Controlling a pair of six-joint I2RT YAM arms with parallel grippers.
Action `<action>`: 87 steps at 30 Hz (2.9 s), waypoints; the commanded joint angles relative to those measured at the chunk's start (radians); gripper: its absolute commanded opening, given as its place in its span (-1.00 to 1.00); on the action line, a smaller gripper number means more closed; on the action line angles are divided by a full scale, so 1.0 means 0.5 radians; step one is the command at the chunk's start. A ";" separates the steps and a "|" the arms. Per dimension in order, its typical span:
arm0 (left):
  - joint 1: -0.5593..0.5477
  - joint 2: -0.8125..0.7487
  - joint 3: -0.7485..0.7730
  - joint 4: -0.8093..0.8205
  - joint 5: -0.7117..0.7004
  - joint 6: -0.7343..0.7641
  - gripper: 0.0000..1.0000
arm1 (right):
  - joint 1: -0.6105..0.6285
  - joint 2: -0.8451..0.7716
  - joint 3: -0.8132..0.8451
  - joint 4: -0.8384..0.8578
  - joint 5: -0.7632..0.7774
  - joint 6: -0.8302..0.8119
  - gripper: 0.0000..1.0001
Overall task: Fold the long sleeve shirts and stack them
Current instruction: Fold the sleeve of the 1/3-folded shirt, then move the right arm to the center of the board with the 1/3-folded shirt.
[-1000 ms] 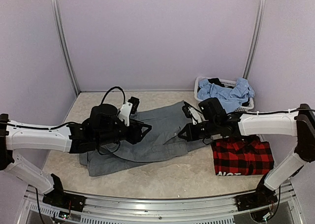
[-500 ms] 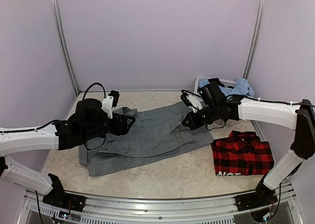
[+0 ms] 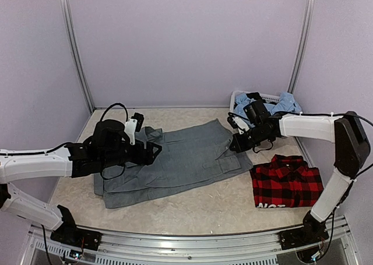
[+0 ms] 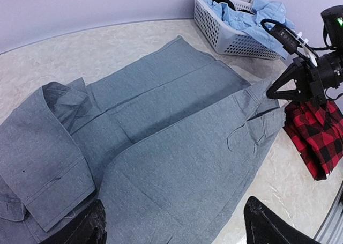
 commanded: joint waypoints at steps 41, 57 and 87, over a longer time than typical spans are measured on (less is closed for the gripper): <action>-0.346 0.637 -0.304 -0.221 -0.115 -0.508 0.78 | -0.142 0.162 -0.389 0.163 0.138 0.073 -0.04; 0.070 -0.032 -0.271 -0.182 0.126 -0.385 0.98 | 0.306 -0.189 -0.844 0.123 0.247 0.475 -0.09; 1.003 0.779 0.267 0.008 0.635 -0.162 0.55 | 0.428 -0.372 -0.501 -0.137 0.431 0.406 -0.04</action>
